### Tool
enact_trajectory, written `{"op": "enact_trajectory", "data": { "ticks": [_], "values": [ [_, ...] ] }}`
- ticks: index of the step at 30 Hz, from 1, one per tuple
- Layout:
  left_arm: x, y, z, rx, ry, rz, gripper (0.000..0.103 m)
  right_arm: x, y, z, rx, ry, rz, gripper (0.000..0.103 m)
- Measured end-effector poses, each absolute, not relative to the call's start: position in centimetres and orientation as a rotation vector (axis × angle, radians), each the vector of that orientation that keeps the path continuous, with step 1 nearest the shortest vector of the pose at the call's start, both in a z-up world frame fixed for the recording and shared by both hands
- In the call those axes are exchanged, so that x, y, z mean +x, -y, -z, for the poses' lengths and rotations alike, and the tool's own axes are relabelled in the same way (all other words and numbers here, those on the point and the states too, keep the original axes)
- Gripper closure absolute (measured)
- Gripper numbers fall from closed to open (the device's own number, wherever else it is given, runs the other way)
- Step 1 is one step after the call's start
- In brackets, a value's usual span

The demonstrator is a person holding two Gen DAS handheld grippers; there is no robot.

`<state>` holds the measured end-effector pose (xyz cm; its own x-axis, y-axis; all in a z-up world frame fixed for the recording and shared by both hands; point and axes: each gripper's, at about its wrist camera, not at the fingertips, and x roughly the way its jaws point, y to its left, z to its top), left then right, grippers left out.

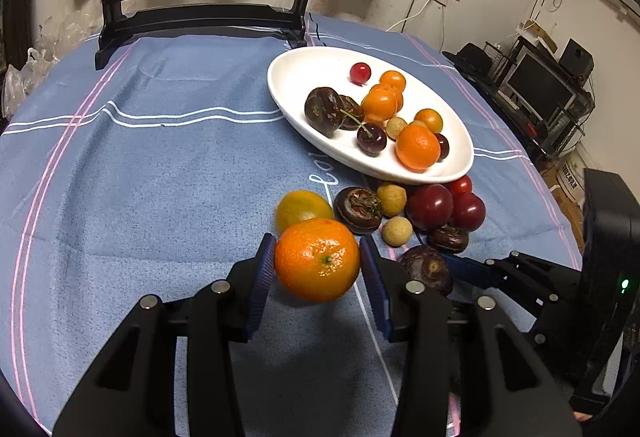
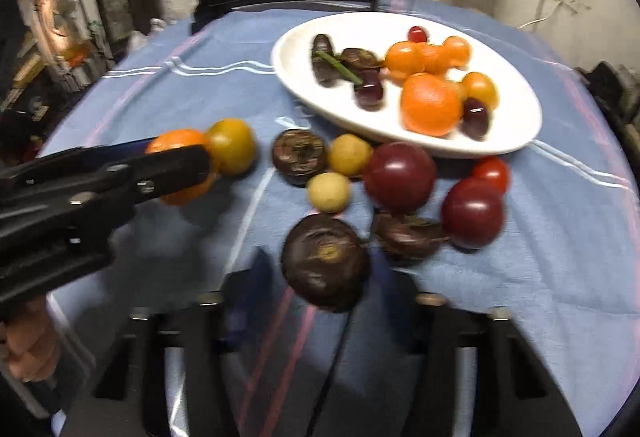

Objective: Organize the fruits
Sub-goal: 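Grasp another mandarin with the left tool while the right tool grasps a dark round fruit, then release the mandarin and dark fruit onto the plate from both tools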

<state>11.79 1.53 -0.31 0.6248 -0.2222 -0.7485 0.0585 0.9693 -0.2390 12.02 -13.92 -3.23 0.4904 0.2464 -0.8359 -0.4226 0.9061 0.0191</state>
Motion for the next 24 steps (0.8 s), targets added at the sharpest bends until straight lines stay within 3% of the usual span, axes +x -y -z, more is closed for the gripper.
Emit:
{"op": "enact_trajectory", "data": {
  "ticks": [6, 11, 24],
  "values": [
    [11.6, -1.1, 0.3, -0.203, -0.883, 0.179, 0.061, 10.6, 15.9, 2.1, -0.146, -0.950, -0.449, 0.060],
    [11.3, -0.3, -0.7, -0.188, -0.871, 0.207, 0.061, 10.5, 18.6, -2.1, -0.083, -0.842, -0.458, 0.060],
    [19.5, 2.4, -5.1, -0.134, -0.840, 0.188, 0.061, 20.6, 19.9, -4.5, 0.027, -0.774, -0.400, 0.060]
  ]
}}
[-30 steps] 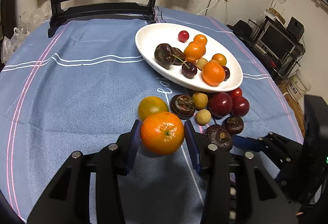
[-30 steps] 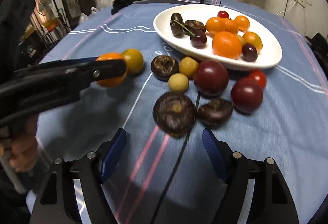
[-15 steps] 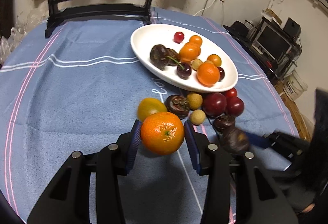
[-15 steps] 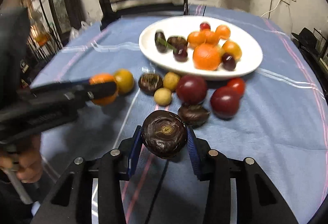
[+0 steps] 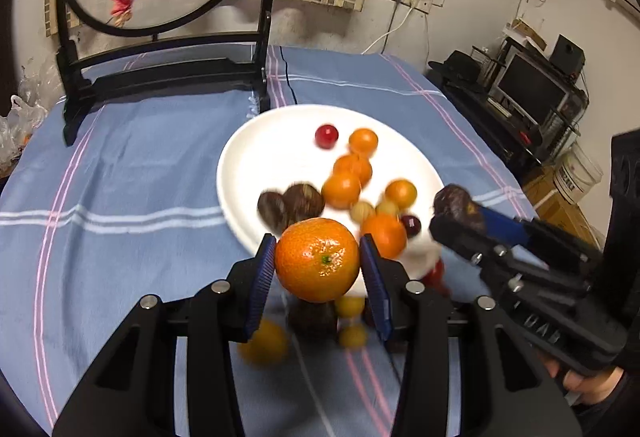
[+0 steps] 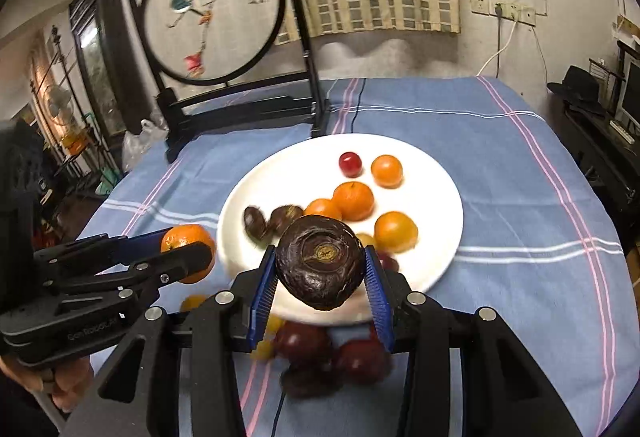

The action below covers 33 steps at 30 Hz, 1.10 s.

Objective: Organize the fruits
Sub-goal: 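Release the mandarin and dark fruit onto the plate from both tools, then grasp a large yellow plum with the left tool while the right tool grasps a dark date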

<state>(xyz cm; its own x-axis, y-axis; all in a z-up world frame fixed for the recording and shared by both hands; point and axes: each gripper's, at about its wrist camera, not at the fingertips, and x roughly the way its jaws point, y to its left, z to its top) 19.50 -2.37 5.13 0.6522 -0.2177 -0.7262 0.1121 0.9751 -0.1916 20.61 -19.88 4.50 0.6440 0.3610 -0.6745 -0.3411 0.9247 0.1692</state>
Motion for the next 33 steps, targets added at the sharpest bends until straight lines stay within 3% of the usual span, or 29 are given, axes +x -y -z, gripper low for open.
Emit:
{"op": "enact_trajectory", "data": {
  "ticks": [11, 14, 15, 17, 18, 21, 33],
  "values": [
    [26.6, 4.2, -3.0, -0.118, -0.894, 0.135, 0.061, 25.8, 20.5, -1.0, 0.100, -0.833, -0.382, 0.060],
    [27.5, 4.2, -2.3, -0.140, -0.904, 0.124, 0.060, 26.5, 21.3, -0.3, 0.197, -0.841, -0.420, 0.053],
    [27.4, 4.1, -2.3, -0.157, -0.898, 0.116, 0.057, 26.5, 21.7, -0.2, 0.222, -0.841, -0.424, 0.046],
    [26.9, 3.7, -2.7, -0.176, -0.869, 0.113, 0.036, 26.2, 22.2, -0.5, 0.240, -0.832, -0.424, 0.044],
    [26.5, 3.6, -2.9, -0.181, -0.854, 0.111, 0.034, 25.9, 22.5, -0.7, 0.245, -0.826, -0.427, 0.044],
    [25.0, 3.1, -3.4, -0.184, -0.835, 0.127, 0.033, 25.1, 22.8, -0.9, 0.245, -0.815, -0.423, 0.039],
    [18.5, 1.3, -2.4, -0.179, -0.806, 0.082, 0.028, 19.0, 22.5, -0.2, 0.119, -0.795, -0.402, 0.035]
  ]
}}
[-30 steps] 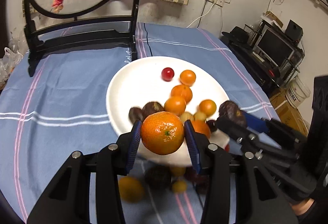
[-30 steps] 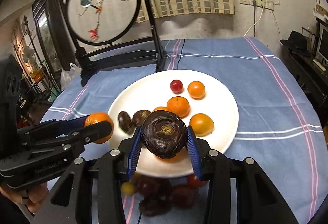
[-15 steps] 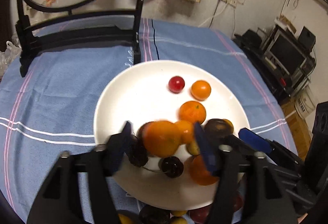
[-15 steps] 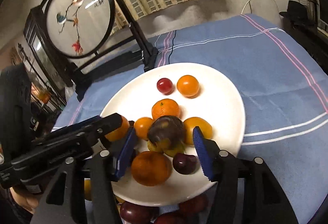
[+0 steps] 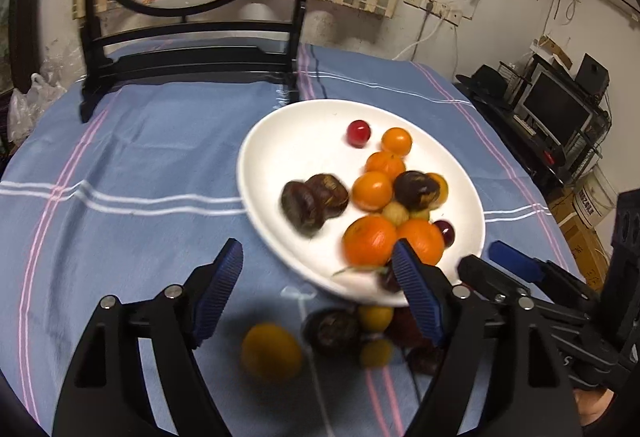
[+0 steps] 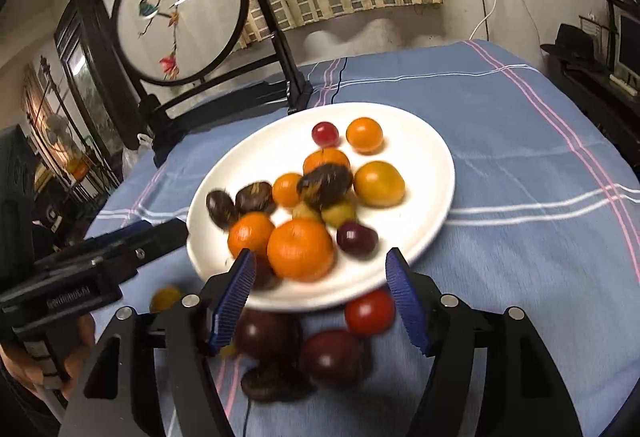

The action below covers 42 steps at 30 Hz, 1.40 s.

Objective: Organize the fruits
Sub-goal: 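Grasp a large yellow plum with the left tool while the right tool grasps a dark date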

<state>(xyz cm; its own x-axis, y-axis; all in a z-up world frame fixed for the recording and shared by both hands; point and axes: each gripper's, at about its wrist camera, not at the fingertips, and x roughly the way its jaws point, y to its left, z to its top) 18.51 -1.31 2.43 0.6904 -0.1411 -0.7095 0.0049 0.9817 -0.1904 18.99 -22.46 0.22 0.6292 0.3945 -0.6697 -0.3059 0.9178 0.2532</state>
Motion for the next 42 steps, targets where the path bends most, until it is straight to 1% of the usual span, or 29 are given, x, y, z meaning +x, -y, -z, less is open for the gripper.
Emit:
{"op": "enact_trajectory", "data": {
  "ticks": [6, 14, 23, 28, 31, 34, 36, 38, 42],
  "values": [
    [15.9, -0.2, -1.4, -0.193, -0.803, 0.076, 0.026, 16.1, 22.7, -0.3, 0.107, -0.772, -0.411, 0.035],
    [13.6, -0.9, -0.2, -0.180, -0.824, 0.090, 0.025, 13.7, 23.1, 0.6, 0.121, -0.796, -0.434, 0.035],
    [13.1, -0.5, 0.4, -0.138, -0.844, 0.093, 0.024, 12.2, 20.6, 1.6, -0.002, -0.848, -0.488, 0.035],
    [13.2, -0.6, 0.6, -0.132, -0.855, 0.087, 0.023, 12.6, 19.1, 2.5, -0.070, -0.913, -0.489, 0.035],
    [13.2, -0.8, 0.7, -0.138, -0.861, 0.089, 0.023, 13.1, 17.6, 3.2, -0.164, -0.946, -0.460, 0.038],
    [13.2, -0.8, 0.7, -0.137, -0.866, 0.093, 0.023, 13.6, 16.7, 3.6, -0.225, -0.940, -0.437, 0.042],
    [13.3, -0.7, 0.8, -0.136, -0.870, 0.098, 0.023, 13.9, 16.7, 3.5, -0.219, -0.934, -0.426, 0.055],
    [13.2, -0.5, 0.8, -0.130, -0.871, 0.103, 0.023, 14.1, 17.1, 3.5, -0.191, -0.924, -0.415, 0.064],
    [13.1, -0.2, 0.8, -0.114, -0.871, 0.109, 0.023, 14.0, 17.9, 3.3, -0.146, -0.920, -0.427, 0.065]
  ]
}}
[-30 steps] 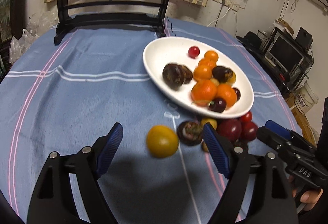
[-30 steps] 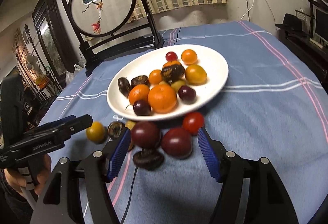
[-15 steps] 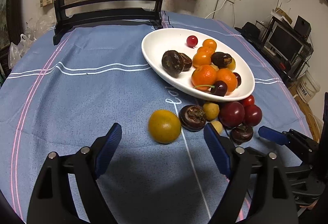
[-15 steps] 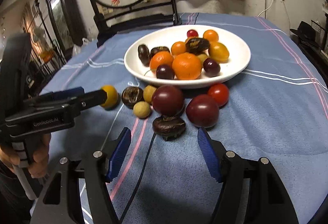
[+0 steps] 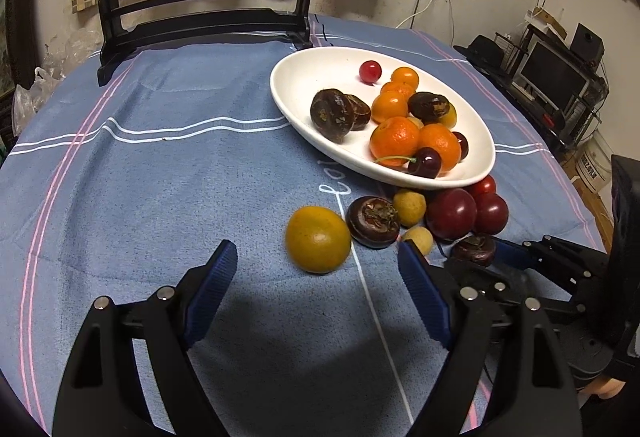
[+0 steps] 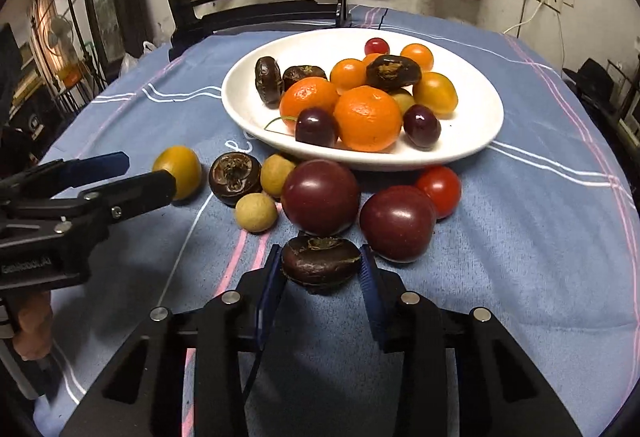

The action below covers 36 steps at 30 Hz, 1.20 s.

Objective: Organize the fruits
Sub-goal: 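Grasp a large yellow plum with the left tool while the right tool grasps a dark date, then release the yellow plum and date onto the plate from both tools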

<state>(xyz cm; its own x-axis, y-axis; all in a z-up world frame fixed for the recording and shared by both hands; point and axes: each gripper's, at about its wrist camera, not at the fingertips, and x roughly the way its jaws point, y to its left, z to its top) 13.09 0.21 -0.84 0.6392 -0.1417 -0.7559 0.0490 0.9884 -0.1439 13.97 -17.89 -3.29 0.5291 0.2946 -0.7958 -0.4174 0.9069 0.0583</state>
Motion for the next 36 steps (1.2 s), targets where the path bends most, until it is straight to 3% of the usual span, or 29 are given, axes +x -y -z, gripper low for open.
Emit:
{"op": "enact_trajectory", "data": {
  "ticks": [14, 21, 22, 23, 36],
  "values": [
    [14.1, 0.2, 2.9, -0.049, -0.954, 0.063, 0.023, 13.0, 19.2, 2.1, -0.074, -0.883, -0.479, 0.064],
    [15.3, 0.2, 3.5, -0.021, -0.930, 0.025, 0.039, 12.6, 19.1, 1.7, -0.075, -0.865, -0.495, 0.064],
    [15.5, 0.3, 3.4, -0.018, -0.920, 0.029, 0.047, 12.6, 19.1, 1.8, -0.075, -0.867, -0.494, 0.064],
    [15.5, 0.5, 3.3, -0.018, -0.907, 0.047, 0.065, 12.7, 19.1, 1.9, -0.074, -0.869, -0.493, 0.064],
    [13.5, 0.9, -0.6, -0.107, -0.843, 0.133, 0.065, 12.7, 20.3, -0.4, 0.068, -0.803, -0.570, 0.065]
  ]
}}
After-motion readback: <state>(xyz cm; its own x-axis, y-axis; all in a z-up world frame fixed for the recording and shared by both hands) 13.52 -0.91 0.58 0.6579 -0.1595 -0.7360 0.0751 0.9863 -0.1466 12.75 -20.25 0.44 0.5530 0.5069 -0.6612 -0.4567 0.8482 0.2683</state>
